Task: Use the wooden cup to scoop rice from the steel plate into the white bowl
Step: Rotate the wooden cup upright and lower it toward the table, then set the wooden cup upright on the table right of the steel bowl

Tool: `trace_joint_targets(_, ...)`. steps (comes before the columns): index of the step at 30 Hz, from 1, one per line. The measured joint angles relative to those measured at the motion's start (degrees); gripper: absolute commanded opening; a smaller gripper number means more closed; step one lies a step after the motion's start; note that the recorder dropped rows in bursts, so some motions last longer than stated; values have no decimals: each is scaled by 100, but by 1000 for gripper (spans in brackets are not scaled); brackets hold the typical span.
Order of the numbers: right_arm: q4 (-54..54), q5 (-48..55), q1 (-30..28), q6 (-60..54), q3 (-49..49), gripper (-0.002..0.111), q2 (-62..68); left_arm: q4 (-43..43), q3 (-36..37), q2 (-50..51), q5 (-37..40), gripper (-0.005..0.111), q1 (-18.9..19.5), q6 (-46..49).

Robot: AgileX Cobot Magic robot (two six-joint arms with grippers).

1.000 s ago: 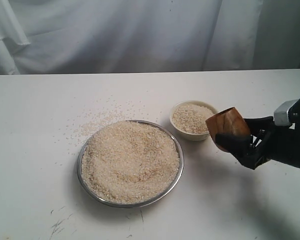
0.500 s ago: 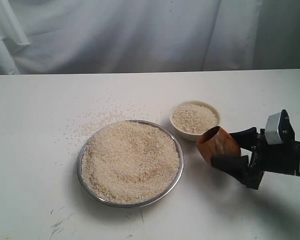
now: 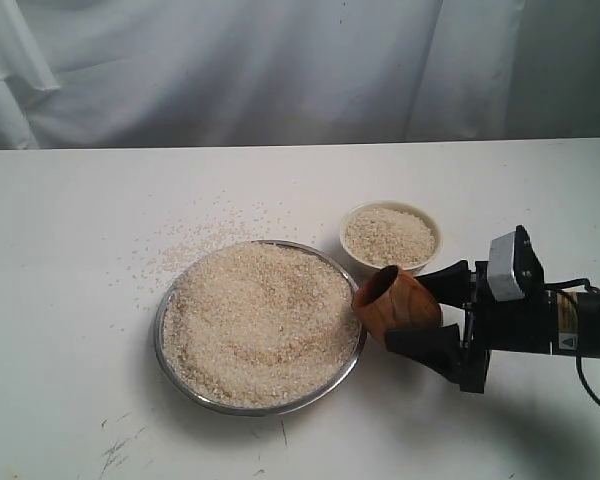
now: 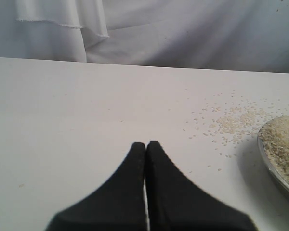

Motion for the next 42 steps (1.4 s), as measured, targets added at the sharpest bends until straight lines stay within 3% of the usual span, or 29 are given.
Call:
trace_joint_targets(26, -12, 444, 288, 269, -2, 0, 20, 0, 0, 0, 0, 0, 0, 0)
trace_joint_targets(32, 59, 457, 291, 399, -2, 22, 20, 0, 0, 0, 0, 0, 0, 0)
trace_joint_targets(33, 70, 457, 291, 411, -2, 28, 20, 0, 0, 0, 0, 0, 0, 0)
trace_joint_targets(34, 71, 457, 301, 431, -2, 41, 20, 0, 0, 0, 0, 0, 0, 0)
trace_joint_targets(37, 71, 457, 301, 495, -2, 59, 20, 0, 0, 0, 0, 0, 0, 0)
trace_joint_targets(42, 222, 470, 301, 709, -2, 71, 20, 0, 0, 0, 0, 0, 0, 0)
